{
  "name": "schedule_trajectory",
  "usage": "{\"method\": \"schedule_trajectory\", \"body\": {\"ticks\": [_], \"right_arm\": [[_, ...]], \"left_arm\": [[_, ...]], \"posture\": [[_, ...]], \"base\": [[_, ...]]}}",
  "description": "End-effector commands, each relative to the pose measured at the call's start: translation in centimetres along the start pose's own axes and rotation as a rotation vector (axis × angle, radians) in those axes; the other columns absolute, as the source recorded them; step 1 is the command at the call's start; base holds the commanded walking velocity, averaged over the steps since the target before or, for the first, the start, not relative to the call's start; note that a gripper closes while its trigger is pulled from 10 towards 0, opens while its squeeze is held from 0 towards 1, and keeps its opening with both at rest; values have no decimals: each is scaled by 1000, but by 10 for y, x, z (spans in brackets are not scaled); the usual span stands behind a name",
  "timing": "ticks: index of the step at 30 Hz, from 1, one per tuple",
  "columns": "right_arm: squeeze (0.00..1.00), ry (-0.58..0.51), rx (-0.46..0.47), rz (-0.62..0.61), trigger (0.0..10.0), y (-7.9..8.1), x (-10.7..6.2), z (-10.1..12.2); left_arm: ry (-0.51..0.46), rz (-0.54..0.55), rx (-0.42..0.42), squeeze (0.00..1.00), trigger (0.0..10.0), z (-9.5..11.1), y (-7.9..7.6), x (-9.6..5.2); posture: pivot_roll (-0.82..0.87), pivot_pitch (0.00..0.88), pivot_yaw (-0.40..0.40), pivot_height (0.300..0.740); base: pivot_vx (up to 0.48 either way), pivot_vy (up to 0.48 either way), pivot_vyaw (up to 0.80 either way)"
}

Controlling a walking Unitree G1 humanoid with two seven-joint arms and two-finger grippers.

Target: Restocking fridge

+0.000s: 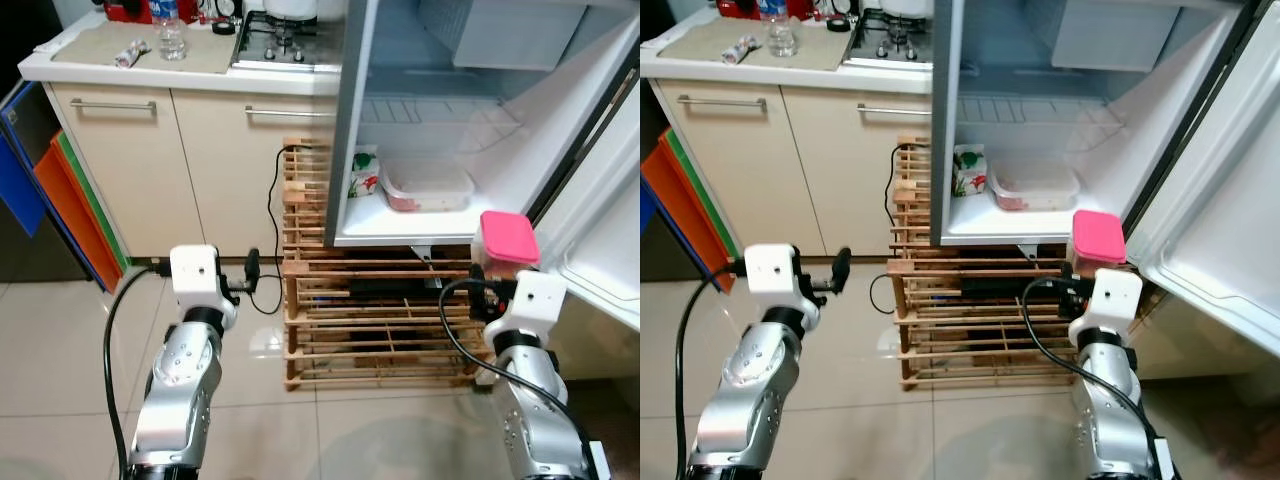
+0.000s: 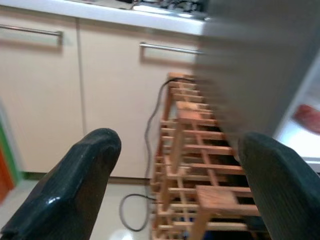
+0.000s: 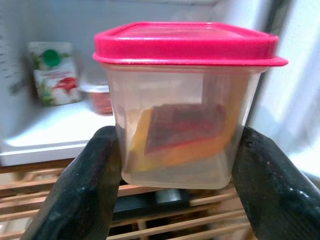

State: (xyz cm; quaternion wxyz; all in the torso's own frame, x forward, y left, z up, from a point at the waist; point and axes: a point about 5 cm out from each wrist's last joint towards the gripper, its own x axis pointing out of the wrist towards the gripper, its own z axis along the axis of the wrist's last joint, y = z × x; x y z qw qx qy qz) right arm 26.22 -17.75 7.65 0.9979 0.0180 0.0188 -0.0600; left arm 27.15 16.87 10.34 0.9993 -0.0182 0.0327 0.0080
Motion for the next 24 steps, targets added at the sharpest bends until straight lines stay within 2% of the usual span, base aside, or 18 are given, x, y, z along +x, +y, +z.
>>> {"method": "schedule_trajectory", "body": {"ticks": [1, 6, 10, 14, 16, 22, 24], "right_arm": [[106, -33, -39, 25, 0, -1, 3, 8], [86, -83, -67, 98, 0, 9, 11, 20], [86, -100, -71, 129, 0, 14, 16, 26], [86, -141, -46, 215, 0, 29, 25, 43], [90, -155, -39, 233, 0, 33, 27, 48], [90, -159, -21, 269, 0, 39, 30, 51], [90, -170, -8, 289, 0, 44, 36, 56]], "left_arm": [[-7, -10, -1, 0, 10000, 3, -5, 4], [-40, -37, 77, 0, 10000, 10, -16, 5], [-55, -40, 89, 0, 10000, 14, -17, 7], [-96, -63, 94, 0, 10000, 21, -22, 6], [-106, -76, 128, 0, 10000, 23, -25, 5], [-110, -100, 124, 0, 10000, 25, -30, 5], [-83, -201, 123, 0, 10000, 21, -33, 1]], "posture": [[24, 0, -29, 740], [24, 0, -26, 740], [21, 0, -24, 740], [18, 0, -24, 740], [18, 0, -24, 740], [19, 0, -26, 740], [23, 0, -29, 740]], "base": [[270, -394, 0], [250, -287, 0], [0, 0, 0], [0, 0, 0], [0, 0, 0], [0, 0, 0], [0, 0, 0]]}}
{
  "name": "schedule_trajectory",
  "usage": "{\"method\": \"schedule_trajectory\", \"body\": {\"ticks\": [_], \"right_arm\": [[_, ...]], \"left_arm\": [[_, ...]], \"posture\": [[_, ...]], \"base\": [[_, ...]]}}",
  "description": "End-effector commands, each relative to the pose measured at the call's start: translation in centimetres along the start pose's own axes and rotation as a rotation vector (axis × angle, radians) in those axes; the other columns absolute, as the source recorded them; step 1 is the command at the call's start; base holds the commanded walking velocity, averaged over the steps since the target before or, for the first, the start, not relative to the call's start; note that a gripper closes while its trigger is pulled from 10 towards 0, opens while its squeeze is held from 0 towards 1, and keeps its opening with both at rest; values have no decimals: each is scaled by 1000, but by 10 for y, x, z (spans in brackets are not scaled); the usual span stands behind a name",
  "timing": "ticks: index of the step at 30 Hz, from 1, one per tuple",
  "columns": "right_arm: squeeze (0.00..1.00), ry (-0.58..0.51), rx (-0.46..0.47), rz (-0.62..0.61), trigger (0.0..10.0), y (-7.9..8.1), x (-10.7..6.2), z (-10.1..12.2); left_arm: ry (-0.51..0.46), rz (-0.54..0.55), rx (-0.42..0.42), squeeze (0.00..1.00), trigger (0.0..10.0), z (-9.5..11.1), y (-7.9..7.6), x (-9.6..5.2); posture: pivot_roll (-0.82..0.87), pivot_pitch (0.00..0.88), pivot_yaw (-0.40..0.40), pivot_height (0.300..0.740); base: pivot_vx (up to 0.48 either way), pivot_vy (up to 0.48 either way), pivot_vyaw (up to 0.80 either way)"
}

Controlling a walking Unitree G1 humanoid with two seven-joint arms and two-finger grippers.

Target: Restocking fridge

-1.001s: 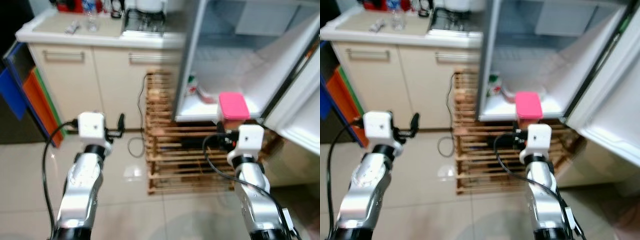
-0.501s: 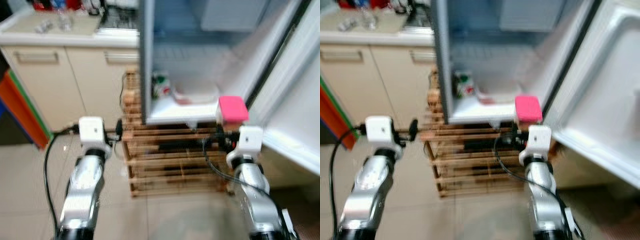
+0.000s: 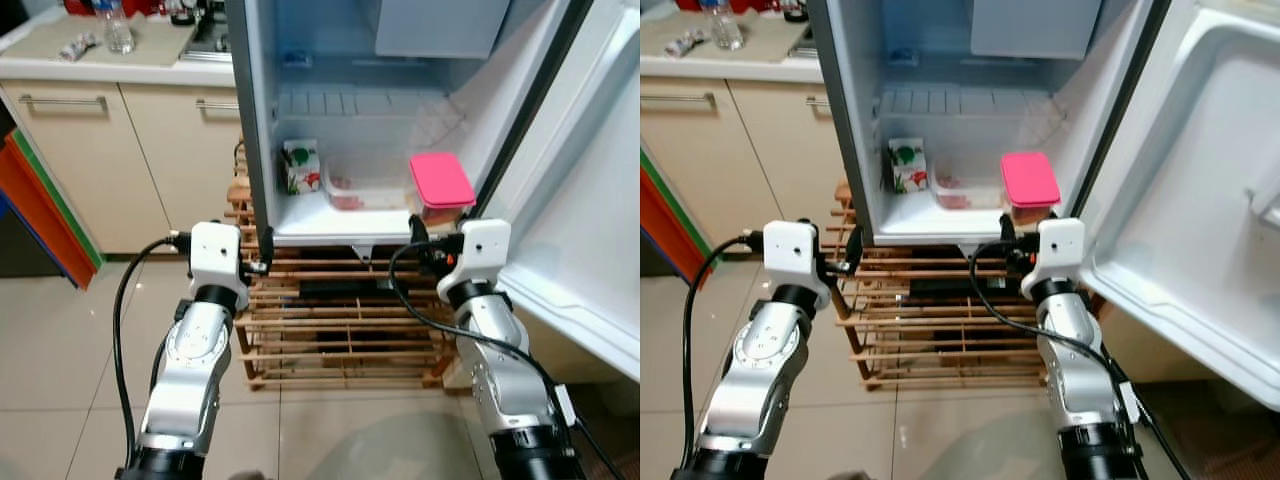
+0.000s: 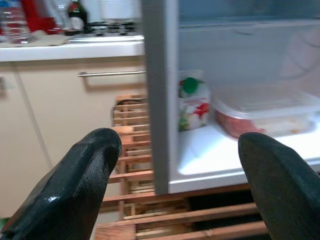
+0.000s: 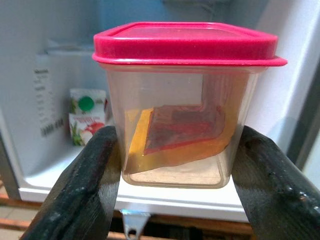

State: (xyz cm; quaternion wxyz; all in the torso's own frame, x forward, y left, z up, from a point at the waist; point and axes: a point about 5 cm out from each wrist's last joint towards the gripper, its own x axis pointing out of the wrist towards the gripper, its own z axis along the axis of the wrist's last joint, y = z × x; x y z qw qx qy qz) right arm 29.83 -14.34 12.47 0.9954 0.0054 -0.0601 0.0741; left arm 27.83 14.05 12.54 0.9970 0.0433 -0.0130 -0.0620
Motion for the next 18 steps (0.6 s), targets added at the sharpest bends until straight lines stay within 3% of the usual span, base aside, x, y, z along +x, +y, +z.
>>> {"method": "schedule_trajectory", "body": {"ticks": [1, 3, 7, 12, 18], "right_arm": [[90, -21, 17, 21, 0, 3, 11, 9], [90, -23, 20, 22, 0, 3, 14, 9], [90, -36, 24, 45, 0, 6, 28, 15], [94, -61, 16, 73, 0, 10, 49, 24], [90, -67, 18, 89, 0, 15, 61, 27]], "left_arm": [[-1, -115, -8, 0, 10000, -1, -5, -5], [-6, -146, -8, 0, 10000, -2, -6, -7], [-24, -307, 91, 0, 10000, -14, -19, -14], [-59, -317, 80, 0, 10000, -8, -25, -1], [-95, -343, 58, 0, 10000, -2, -30, 1]], "posture": [[25, 0, -31, 740], [26, 0, -32, 740], [35, 0, -47, 740], [20, 0, -57, 740], [21, 0, -61, 740]], "base": [[0, 0, 0], [0, 0, 0], [0, 0, 0], [0, 0, 0], [0, 0, 0]]}}
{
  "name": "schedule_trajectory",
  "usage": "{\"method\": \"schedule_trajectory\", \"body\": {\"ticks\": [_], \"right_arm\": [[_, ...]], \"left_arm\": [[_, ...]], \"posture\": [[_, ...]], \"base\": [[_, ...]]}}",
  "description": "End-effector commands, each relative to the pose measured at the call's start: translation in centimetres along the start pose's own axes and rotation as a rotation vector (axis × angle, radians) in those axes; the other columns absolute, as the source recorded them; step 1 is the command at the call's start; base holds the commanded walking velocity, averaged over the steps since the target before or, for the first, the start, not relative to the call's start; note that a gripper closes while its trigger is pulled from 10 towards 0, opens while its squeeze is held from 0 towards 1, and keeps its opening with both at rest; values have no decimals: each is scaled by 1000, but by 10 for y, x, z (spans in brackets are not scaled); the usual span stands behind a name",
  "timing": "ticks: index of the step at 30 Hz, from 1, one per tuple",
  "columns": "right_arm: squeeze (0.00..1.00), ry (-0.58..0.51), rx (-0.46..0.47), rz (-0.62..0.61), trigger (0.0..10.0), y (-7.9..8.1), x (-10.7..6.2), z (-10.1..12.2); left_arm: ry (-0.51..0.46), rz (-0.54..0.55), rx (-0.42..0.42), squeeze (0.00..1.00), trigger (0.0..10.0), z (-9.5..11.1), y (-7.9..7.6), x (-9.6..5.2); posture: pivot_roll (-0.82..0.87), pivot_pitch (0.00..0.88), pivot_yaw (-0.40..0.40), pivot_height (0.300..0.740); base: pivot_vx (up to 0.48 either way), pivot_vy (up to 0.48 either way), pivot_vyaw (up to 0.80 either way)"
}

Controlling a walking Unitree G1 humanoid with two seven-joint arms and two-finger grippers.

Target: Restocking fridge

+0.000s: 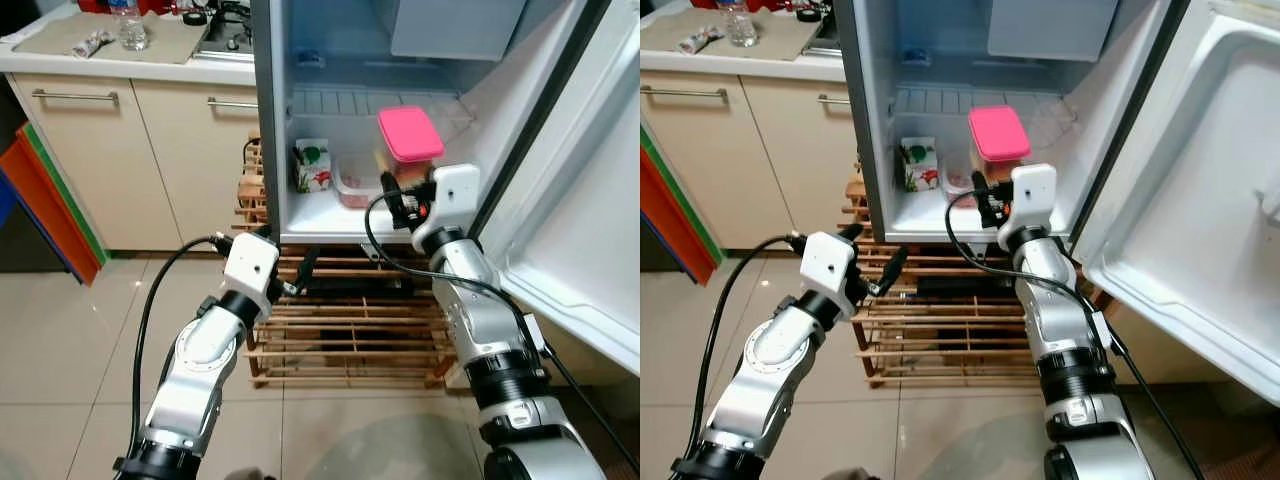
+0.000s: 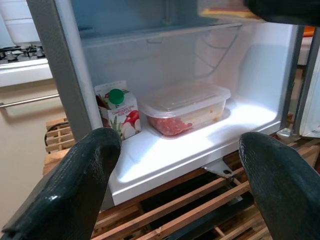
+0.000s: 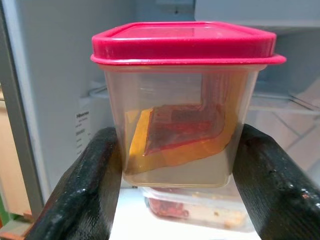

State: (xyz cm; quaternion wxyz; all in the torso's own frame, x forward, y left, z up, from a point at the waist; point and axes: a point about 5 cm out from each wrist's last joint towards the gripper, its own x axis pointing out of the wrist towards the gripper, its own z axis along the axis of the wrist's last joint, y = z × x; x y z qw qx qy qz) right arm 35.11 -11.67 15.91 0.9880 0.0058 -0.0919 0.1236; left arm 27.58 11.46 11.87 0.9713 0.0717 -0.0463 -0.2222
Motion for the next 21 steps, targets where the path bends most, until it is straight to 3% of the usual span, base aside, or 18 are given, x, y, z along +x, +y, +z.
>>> {"method": "schedule_trajectory", "body": {"ticks": [1, 4, 11, 21], "right_arm": [[94, -6, 16, -9, 0, -4, 3, 0], [90, -17, 14, -5, 0, -4, 9, 2], [94, -59, 4, -6, 0, -3, 19, 11], [94, -83, 3, 16, 0, 3, 29, 15]], "left_arm": [[-29, -31, -1, 0, 10000, 3, -5, 1], [-45, -44, -3, 0, 10000, 5, -7, 1], [-86, -97, 58, 0, 10000, 14, -11, 1], [-94, -110, 52, 0, 10000, 16, -12, 1]], "posture": [[26, 0, -64, 740], [25, 0, -59, 740], [28, 0, -52, 740], [38, 0, -60, 740]], "base": [[0, 0, 0], [175, 0, 0], [476, 0, 0], [480, 0, 0]]}}
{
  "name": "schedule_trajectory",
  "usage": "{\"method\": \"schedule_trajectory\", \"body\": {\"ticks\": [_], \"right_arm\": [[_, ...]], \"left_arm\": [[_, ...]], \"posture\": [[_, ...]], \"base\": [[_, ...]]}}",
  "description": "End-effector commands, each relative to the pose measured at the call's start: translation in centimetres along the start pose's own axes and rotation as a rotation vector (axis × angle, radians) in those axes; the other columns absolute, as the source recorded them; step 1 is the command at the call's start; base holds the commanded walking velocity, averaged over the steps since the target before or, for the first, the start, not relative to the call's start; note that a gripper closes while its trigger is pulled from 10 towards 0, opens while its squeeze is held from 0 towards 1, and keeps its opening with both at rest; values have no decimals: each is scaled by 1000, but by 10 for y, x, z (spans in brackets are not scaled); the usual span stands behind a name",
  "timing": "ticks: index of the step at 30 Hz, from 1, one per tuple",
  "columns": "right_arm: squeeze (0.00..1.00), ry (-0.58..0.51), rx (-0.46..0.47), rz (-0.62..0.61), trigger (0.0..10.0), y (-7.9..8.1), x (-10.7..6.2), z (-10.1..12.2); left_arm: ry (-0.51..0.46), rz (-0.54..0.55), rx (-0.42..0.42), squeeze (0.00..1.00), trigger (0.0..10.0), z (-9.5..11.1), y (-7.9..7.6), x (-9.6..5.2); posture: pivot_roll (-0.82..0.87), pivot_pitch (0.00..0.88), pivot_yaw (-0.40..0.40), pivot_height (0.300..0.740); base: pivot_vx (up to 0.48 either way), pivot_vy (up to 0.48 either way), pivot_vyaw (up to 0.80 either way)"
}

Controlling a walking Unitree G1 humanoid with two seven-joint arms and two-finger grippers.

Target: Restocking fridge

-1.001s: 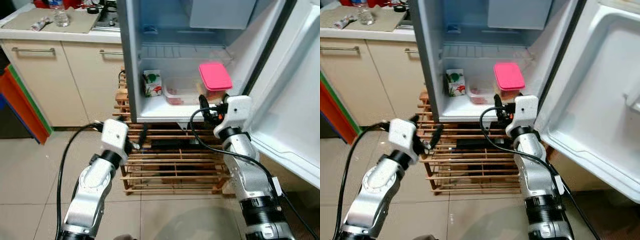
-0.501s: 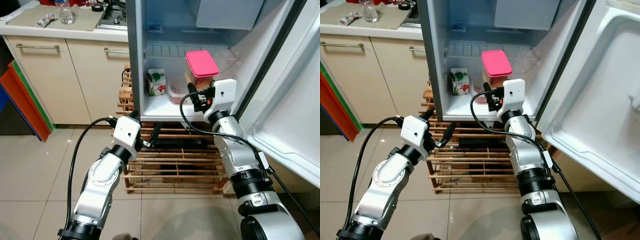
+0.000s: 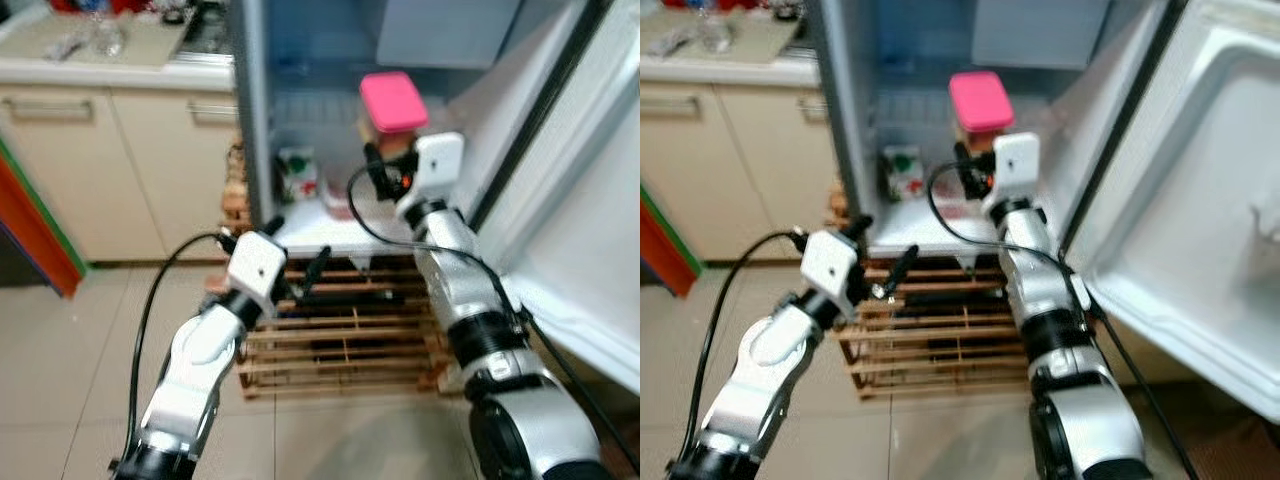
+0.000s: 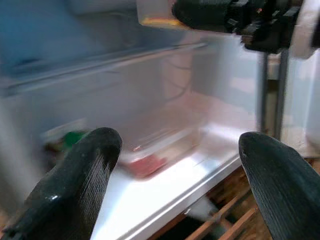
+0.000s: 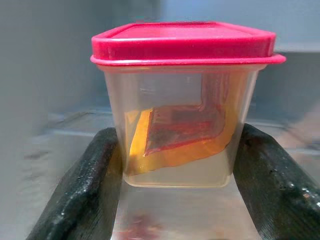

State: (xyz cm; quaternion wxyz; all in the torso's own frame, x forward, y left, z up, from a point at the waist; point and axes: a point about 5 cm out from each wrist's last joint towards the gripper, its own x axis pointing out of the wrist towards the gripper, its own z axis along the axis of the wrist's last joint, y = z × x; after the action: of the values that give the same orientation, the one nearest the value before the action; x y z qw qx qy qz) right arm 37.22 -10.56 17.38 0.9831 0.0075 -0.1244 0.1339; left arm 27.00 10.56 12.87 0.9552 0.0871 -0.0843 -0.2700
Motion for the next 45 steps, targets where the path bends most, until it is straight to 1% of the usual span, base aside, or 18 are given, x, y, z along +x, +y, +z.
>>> {"method": "schedule_trajectory", "body": {"ticks": [1, 8, 14, 21, 24, 27, 28, 30, 31, 32, 35, 39, 40, 42, 44, 45], "right_arm": [[94, -17, 6, -6, 0, -2, 4, 4], [98, -27, 7, 16, 0, 2, 7, 6], [98, -14, 26, 45, 0, 8, 8, 4], [102, -5, 64, 91, 0, 20, 15, 7], [98, 40, 67, 102, 0, 25, 21, 6], [98, 54, 51, 90, 0, 23, 24, 6], [114, 78, 31, 56, 0, 16, 27, 6], [98, 104, 26, 27, 0, 10, 30, 6], [0, 111, 16, 18, 0, 7, 31, 6], [0, 123, 10, 4, 0, 2, 32, 7], [0, 138, 3, -7, 0, -1, 32, 6], [0, 164, 1, -38, 0, -7, 32, 3], [0, 164, 1, -38, 0, -7, 32, 3], [0, 175, -6, -65, 0, -11, 31, 2], [0, 180, -8, -74, 0, -13, 32, 2], [0, 180, -8, -74, 0, -13, 32, 2]], "left_arm": [[-19, -14, 7, 0, 10000, 4, -3, 2], [-24, -3, 6, 0, 10000, 6, -4, 3], [-30, 1, -1, 0, 10000, 8, -5, 5], [-26, 3, -17, 0, 10000, 7, -5, 6], [-23, 5, -21, 0, 10000, 7, -4, 7], [-23, 6, -21, 0, 10000, 7, -3, 8], [-20, 7, -16, 0, 10000, 7, -2, 9], [-12, 9, 0, 0, 10000, 7, 1, 9], [-9, 0, 5, 0, 10000, 7, 1, 9], [-9, -10, 8, 0, 10000, 9, 1, 6], [-2, -17, -2, 0, 10000, 10, -1, 2], [10, -18, -18, 0, 10000, 12, -3, -8], [10, -18, -18, 0, 10000, 12, -3, -8], [26, -12, -30, 0, 10000, 12, -7, -17], [32, -8, -38, 0, 10000, 13, -9, -21], [32, -8, -38, 0, 10000, 13, -9, -21]], "posture": [[38, 0, -60, 740], [36, 0, -66, 740], [35, 0, -71, 740], [35, 0, -71, 740], [39, 0, -74, 740], [44, 0, -78, 740], [46, 0, -80, 740], [46, 0, -80, 740], [52, 0, -82, 740], [55, 2, -77, 740], [61, 17, -74, 740], [84, 61, -73, 740], [84, 61, -73, 740], [97, 81, -84, 740], [103, 91, -92, 740], [103, 91, -92, 740]], "base": [[480, 0, 0], [472, 0, 0], [0, 0, 0], [0, 0, 0], [0, 0, 0], [0, 0, 0], [0, 0, 0], [0, 0, 0], [0, 0, 0], [0, 0, 0], [0, 0, 0], [0, 0, 0], [0, 0, 0], [0, 0, 0], [0, 0, 0], [0, 0, 0]]}}
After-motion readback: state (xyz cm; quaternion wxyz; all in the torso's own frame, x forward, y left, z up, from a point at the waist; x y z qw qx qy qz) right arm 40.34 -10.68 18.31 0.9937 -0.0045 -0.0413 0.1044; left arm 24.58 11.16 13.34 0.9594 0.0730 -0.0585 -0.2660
